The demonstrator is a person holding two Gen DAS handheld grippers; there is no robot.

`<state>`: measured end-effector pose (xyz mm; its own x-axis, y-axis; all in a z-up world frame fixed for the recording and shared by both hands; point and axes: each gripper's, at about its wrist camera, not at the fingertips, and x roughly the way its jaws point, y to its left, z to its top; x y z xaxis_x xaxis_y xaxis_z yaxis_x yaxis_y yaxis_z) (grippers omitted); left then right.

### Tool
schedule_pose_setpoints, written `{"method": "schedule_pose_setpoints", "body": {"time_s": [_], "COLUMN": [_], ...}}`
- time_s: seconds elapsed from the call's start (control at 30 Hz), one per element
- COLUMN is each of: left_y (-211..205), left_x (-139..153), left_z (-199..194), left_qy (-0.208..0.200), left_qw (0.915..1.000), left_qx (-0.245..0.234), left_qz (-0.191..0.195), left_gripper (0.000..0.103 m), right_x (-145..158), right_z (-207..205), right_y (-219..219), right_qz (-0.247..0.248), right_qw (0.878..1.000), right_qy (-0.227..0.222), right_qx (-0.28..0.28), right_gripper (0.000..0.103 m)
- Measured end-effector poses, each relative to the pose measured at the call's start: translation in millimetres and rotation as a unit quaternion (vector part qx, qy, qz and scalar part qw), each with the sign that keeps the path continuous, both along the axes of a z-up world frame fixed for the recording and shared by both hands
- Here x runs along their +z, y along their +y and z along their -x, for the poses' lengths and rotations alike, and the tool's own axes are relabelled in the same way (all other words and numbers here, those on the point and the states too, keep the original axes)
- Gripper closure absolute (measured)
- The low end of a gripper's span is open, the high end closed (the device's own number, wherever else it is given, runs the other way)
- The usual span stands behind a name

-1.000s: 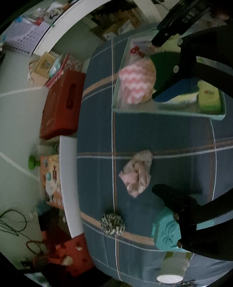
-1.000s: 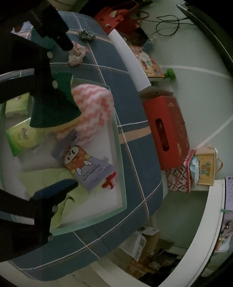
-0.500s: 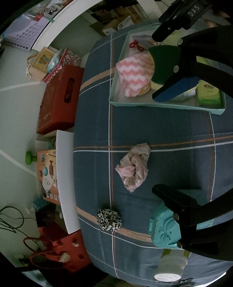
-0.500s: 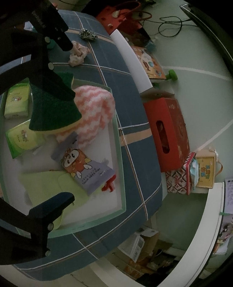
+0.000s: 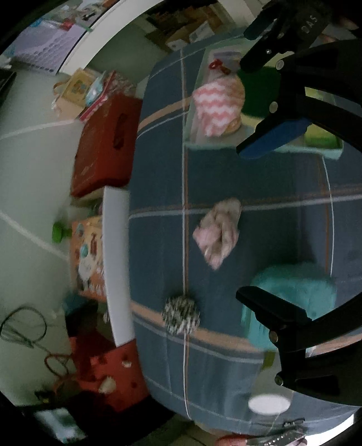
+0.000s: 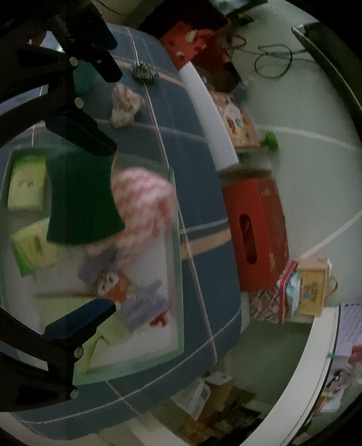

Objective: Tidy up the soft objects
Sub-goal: 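Move both tools back toward the leopard scrunchie and pink cloth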

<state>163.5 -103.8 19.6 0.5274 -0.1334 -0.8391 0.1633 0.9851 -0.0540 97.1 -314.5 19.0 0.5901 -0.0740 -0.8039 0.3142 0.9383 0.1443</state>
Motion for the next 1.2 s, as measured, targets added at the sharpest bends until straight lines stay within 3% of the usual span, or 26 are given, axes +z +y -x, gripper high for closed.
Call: {"method": "schedule_pose_setpoints", "body": {"time_s": [0.3, 0.63, 0.97, 1.2], "left_y": [69.4, 148.4, 196.5, 212.1], "left_x": [10.6, 20.1, 13.7, 9.1], "left_z": [-0.7, 7.9, 6.9, -25.9], "left_qy": [-0.011, -0.023, -0.016, 0.010], "left_qw": [0.9974, 0.9895, 0.9836, 0.9862], "left_qx": [0.071, 0.141, 0.176, 0.163], "left_qz": [-0.002, 0.018, 0.035, 0.025], "left_gripper": [0.010, 0.010, 0.010, 0.010], "right_x": [12.0, 16.5, 19.7, 20.3], "right_z": [-14.2, -25.3, -30.0, -47.6], "right_y": [60.9, 120.8, 147.9, 139.2], "right_qz": [-0.009, -0.005, 0.001, -0.001], "right_qw": [0.997, 0.993, 0.990, 0.991], "right_qy": [-0.036, -0.040, -0.044, -0.040], "right_qx": [0.071, 0.113, 0.136, 0.125], "right_gripper": [0.000, 0.000, 0.000, 0.000]}}
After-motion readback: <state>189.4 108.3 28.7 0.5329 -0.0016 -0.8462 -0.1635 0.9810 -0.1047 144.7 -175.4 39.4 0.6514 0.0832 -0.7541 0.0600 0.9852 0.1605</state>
